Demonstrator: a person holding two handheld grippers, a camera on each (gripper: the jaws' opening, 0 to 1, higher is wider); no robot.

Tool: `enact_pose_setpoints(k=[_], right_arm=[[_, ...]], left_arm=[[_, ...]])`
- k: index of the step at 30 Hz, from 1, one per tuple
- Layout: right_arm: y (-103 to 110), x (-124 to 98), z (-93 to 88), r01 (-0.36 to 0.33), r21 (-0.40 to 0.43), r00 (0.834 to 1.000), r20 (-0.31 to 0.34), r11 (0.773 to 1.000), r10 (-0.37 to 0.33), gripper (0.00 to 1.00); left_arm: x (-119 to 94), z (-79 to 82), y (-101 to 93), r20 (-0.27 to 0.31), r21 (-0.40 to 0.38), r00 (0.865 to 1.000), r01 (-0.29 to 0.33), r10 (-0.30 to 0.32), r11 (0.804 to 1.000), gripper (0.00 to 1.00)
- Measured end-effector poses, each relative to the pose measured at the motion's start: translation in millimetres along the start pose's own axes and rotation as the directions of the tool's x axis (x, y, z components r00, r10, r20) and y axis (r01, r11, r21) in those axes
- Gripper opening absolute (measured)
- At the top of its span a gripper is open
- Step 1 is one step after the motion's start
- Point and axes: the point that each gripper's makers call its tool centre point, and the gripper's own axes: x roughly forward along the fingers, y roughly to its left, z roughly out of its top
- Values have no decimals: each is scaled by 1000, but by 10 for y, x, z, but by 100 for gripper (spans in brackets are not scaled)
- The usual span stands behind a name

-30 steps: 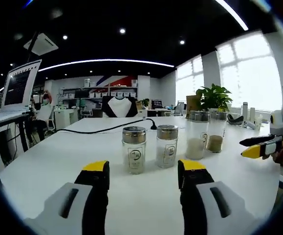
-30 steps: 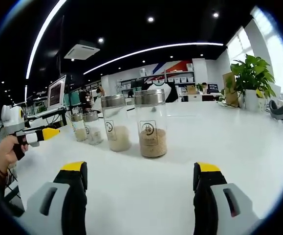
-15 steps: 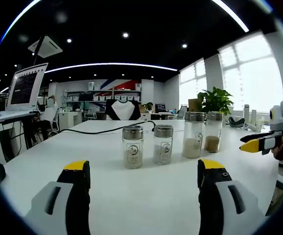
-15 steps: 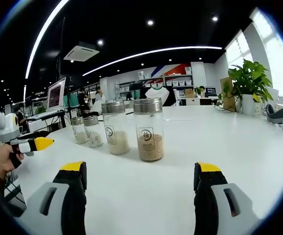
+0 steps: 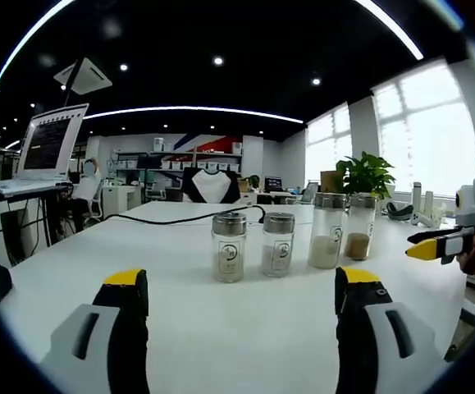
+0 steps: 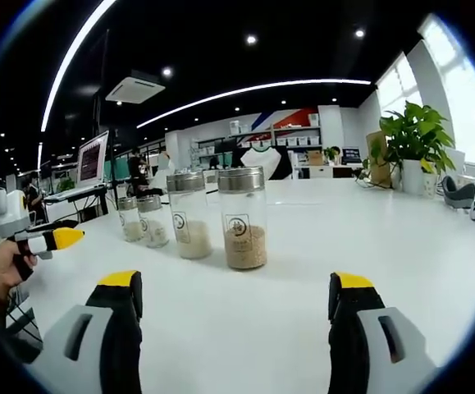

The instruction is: Rotate the seasoning bottle until the label or dispensing opening points toward the visible target arrow and the bottle remains upright within the marked orientation range

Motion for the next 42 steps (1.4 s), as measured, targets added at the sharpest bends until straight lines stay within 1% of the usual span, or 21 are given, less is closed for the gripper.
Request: enact_pose_setpoints(k=[8, 17, 20, 25, 35, 42], right_arm=[[59, 13, -20, -18, -15, 1000, -13, 1000, 18, 97], [41, 16, -30, -14, -12, 1000, -18, 1000, 14, 98], [55, 16, -5, -21, 0, 1000, -2, 1000, 21, 98], [77, 7, 24, -26, -7, 1000, 8, 1000, 26, 98], [10, -9, -5, -7, 4, 1000, -3, 1000, 7, 98], [31, -7, -23, -11, 1, 1000, -13, 1000, 11, 98]], left_arm=[[-3, -19, 19, -9, 3, 1000, -7, 7, 1000, 100], [-4, -4, 14, -3, -1, 1000, 0, 0, 1000, 100], [-2, -6, 5, -5, 0, 1000, 4, -4, 1000, 100], [2, -15, -4, -10, 2, 1000, 6, -6, 1000, 100], [-6, -4, 13, -11, 9, 1000, 1, -1, 1000, 100], [-12, -10, 19, -18, 12, 1000, 0, 0, 1000, 99]])
